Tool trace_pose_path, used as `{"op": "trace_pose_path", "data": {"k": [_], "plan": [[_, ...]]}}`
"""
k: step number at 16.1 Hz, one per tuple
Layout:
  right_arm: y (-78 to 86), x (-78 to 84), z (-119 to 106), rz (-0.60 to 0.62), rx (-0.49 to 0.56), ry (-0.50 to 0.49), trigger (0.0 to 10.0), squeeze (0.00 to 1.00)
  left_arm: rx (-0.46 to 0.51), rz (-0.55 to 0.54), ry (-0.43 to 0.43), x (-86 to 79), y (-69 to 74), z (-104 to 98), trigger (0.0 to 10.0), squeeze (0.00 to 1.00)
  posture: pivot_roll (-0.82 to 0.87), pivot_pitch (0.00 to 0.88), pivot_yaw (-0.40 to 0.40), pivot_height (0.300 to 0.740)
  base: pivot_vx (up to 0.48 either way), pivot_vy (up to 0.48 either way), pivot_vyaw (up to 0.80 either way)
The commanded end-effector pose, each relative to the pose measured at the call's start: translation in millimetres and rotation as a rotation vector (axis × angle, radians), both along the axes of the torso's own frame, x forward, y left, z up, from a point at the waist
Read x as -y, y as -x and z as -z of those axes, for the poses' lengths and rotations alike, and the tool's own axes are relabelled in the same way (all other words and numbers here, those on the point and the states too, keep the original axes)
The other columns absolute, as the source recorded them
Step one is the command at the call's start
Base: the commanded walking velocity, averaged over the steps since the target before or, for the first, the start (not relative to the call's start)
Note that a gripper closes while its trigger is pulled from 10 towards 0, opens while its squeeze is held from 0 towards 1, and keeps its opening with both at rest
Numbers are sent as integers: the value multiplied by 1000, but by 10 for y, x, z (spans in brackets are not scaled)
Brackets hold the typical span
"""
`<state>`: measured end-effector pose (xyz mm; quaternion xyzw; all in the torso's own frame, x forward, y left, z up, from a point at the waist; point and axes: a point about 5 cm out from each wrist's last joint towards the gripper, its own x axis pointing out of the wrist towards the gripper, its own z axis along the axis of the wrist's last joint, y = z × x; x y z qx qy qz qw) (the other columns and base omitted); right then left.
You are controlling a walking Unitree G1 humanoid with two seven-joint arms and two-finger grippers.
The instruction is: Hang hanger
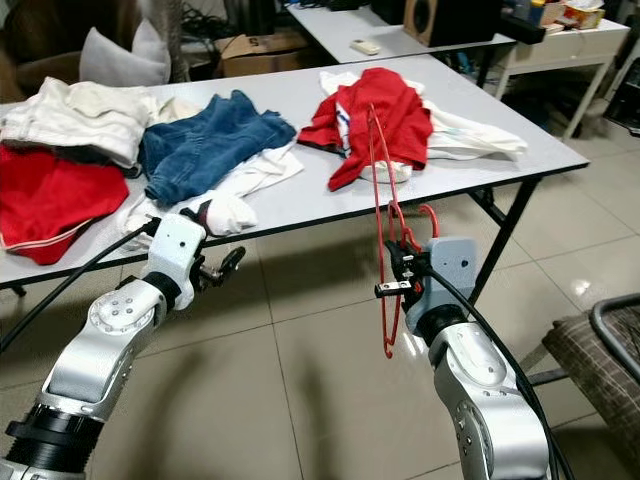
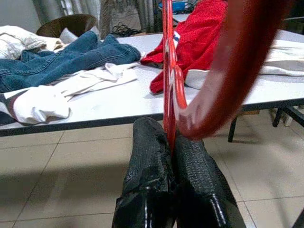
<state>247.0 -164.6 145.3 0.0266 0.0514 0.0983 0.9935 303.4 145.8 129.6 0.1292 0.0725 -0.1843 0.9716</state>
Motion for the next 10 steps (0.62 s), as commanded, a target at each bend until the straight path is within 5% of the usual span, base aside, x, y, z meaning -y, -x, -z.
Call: {"op": "trace_pose_path", "data": {"k": [1,3,10], "plan": [[8,-2,-6,0,10,-1,10000,0,31,-28,21,-26,5,-58,10000,0,-169,0,37,740,0,0,0],[11,-35,0,-28,6,12,10000,0,40,-104,160,-101,42,-30,10000,0,-168,0,31,740,0,0,0],[5,-52,-18,-50,16,15,10000,0,45,-107,187,-132,96,-41,10000,0,-160,0,13,740,323,0,229]]}}
